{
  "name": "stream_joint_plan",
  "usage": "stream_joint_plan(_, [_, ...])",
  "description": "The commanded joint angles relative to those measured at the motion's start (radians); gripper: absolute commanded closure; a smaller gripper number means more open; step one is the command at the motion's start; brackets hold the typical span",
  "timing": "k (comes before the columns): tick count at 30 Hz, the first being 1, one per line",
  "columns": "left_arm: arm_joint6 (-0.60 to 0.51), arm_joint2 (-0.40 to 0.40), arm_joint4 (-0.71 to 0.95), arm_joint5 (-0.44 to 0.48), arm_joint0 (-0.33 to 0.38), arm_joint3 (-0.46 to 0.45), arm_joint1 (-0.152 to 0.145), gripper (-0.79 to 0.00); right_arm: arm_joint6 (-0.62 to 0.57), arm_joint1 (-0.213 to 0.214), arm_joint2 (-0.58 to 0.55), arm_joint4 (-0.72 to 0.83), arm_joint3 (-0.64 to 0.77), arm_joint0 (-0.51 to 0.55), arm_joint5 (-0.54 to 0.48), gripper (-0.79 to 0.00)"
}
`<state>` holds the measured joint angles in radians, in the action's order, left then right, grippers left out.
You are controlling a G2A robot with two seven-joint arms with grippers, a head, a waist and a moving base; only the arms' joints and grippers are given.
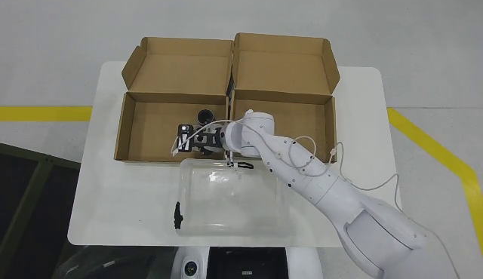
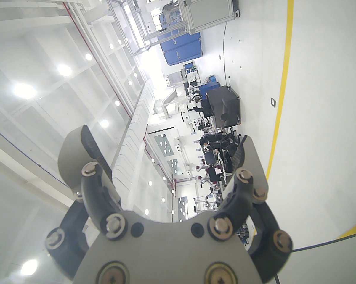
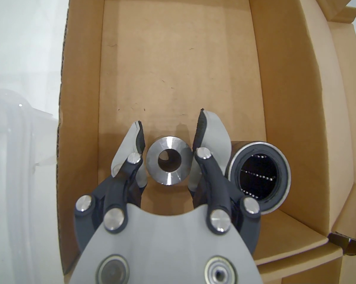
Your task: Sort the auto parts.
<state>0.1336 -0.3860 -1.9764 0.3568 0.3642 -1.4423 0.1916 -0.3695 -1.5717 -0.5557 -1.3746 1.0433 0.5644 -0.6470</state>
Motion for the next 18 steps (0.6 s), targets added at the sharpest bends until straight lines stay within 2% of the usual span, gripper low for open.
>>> stream_joint_plan(1, [0.000, 0.000, 0.000, 0.000, 0.000, 0.000, 0.000, -0.785, 0.004, 0.000, -0.006, -0.003, 0.004, 0.001, -0.002, -0.332])
stream_joint_plan(12, [0.000, 0.000, 0.000, 0.000, 0.000, 0.000, 0.000, -0.785, 0.056, 0.009, -0.049, -0.011, 0.108, 0.028, -0.019, -0.317])
stream_joint_plan(18, [0.000, 0.000, 0.000, 0.000, 0.000, 0.000, 0.000, -0.785, 0.069, 0.028, -0.096, -0.032, 0.208, 0.061, -0.028, -0.339])
